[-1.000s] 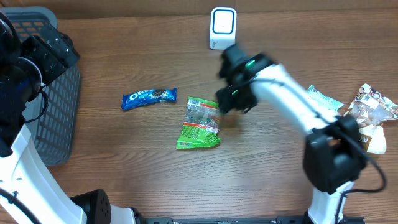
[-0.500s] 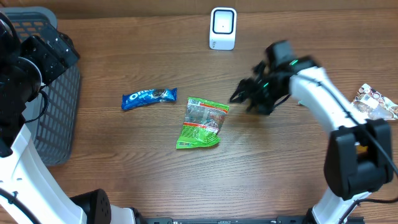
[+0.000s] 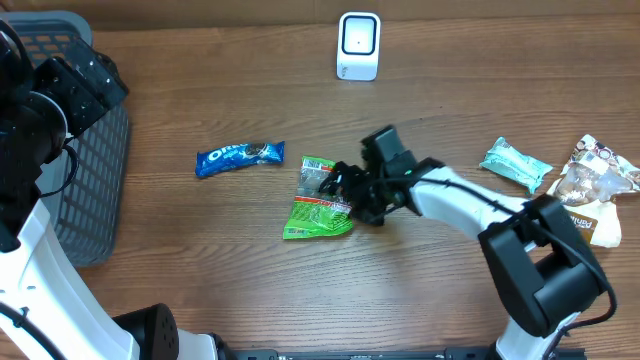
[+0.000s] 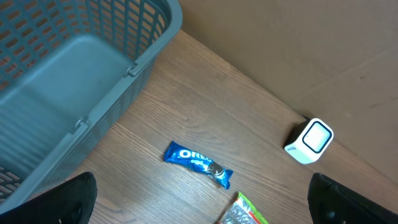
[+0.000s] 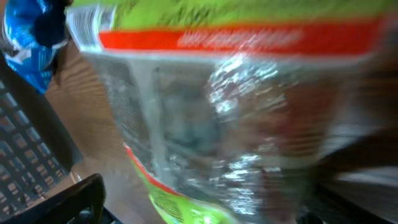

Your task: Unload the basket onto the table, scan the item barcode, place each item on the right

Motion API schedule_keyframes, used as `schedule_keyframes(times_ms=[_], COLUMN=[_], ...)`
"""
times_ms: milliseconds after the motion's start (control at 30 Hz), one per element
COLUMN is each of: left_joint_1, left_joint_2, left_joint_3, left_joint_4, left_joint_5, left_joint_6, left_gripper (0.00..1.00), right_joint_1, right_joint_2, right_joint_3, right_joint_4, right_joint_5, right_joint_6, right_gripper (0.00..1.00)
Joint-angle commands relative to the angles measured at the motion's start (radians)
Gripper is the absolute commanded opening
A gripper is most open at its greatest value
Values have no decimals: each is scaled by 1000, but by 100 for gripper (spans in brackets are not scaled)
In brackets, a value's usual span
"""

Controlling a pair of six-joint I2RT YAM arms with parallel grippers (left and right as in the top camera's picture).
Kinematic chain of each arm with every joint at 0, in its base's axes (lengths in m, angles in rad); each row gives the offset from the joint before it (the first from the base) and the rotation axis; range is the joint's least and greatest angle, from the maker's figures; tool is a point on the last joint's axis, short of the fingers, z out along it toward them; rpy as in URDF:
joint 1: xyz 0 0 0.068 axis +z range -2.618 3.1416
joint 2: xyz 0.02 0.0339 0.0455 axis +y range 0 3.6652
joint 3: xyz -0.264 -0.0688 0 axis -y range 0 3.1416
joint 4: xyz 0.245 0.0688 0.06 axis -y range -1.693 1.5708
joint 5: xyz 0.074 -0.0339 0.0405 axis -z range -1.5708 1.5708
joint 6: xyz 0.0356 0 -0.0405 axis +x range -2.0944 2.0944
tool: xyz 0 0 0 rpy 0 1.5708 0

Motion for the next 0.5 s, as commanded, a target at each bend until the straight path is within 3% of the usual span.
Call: schedule_keyframes(times_ms=[0,167,333,433,467], left_joint_1=[5,5,5,5,5], left_joint_2=[-2,-2,-2,-2,-2], left_joint_3=[-2,-2,-2,-2,-2], left_joint_4=[2,2,2,2,2], left_joint_5=[-10,-10,-10,-10,-10], left_joint_6=[12,12,12,12,12], left_gripper=[100,100,100,100,100], right_joint_1=[62,106,93,70,60], right_joint_2=[17,58,82,81,80], right_joint_3=[-39,-39,-39,-34,-30], right_joint_4=[7,46,55,72,77], right_joint_5=[144,220,216,161,133], right_joint_6=[156,218,229,162,129], right_gripper=[90,72,24,5,4])
